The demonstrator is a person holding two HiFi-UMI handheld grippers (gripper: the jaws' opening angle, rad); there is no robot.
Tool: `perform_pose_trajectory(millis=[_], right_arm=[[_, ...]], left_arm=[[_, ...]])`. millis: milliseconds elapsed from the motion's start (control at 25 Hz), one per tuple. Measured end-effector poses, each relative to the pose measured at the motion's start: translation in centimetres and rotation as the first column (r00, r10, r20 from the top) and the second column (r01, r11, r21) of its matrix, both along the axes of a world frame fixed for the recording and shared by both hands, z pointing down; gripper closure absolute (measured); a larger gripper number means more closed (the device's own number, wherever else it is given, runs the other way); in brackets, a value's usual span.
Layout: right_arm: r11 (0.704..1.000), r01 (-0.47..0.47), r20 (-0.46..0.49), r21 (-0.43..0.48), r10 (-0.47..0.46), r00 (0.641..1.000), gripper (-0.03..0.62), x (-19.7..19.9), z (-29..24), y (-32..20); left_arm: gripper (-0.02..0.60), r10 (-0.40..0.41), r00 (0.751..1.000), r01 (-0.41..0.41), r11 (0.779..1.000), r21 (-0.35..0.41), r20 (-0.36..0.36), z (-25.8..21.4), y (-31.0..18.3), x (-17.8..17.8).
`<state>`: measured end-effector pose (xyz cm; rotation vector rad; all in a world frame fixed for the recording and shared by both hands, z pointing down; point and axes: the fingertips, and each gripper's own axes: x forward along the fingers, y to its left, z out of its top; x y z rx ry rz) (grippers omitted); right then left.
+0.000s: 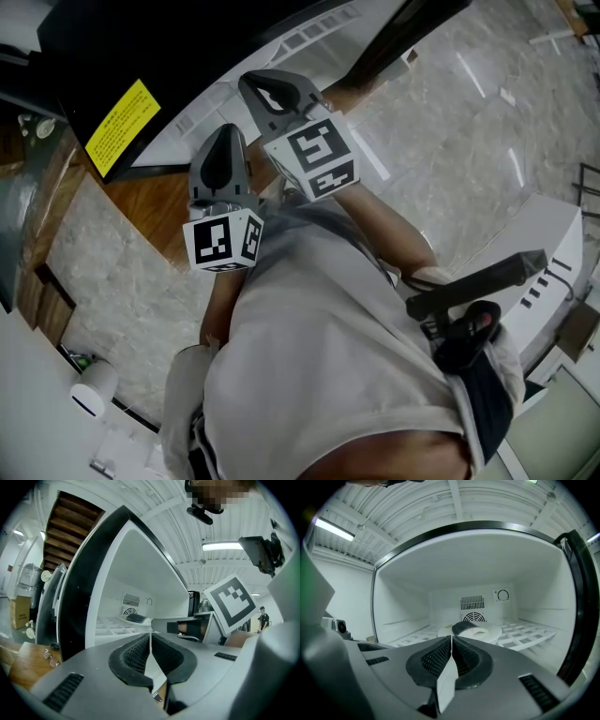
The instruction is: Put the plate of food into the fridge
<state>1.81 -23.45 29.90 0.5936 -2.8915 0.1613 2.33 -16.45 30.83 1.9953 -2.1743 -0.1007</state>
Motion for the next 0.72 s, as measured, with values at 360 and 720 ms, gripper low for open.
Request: perform_pose_trajectory(millis=[360,720], right_arm=[[0.999,-0.027,-0.006,-0.02,0.027,1.0,0.569,-0.1,-0.5,-1.4],[0.996,-0.092,-0.011,0.016,0.093,0.996,0.569,-0.7,-0.6,-4.1]], left_arm=[[0.551,0.012,1.0,-0.012,1.0,0.0,-0.022,0.3,-0.2,0.4],[0.551,0.011,0.999,-0.011,1.0,0.002,-0.036,0.4,0.5,0.6]])
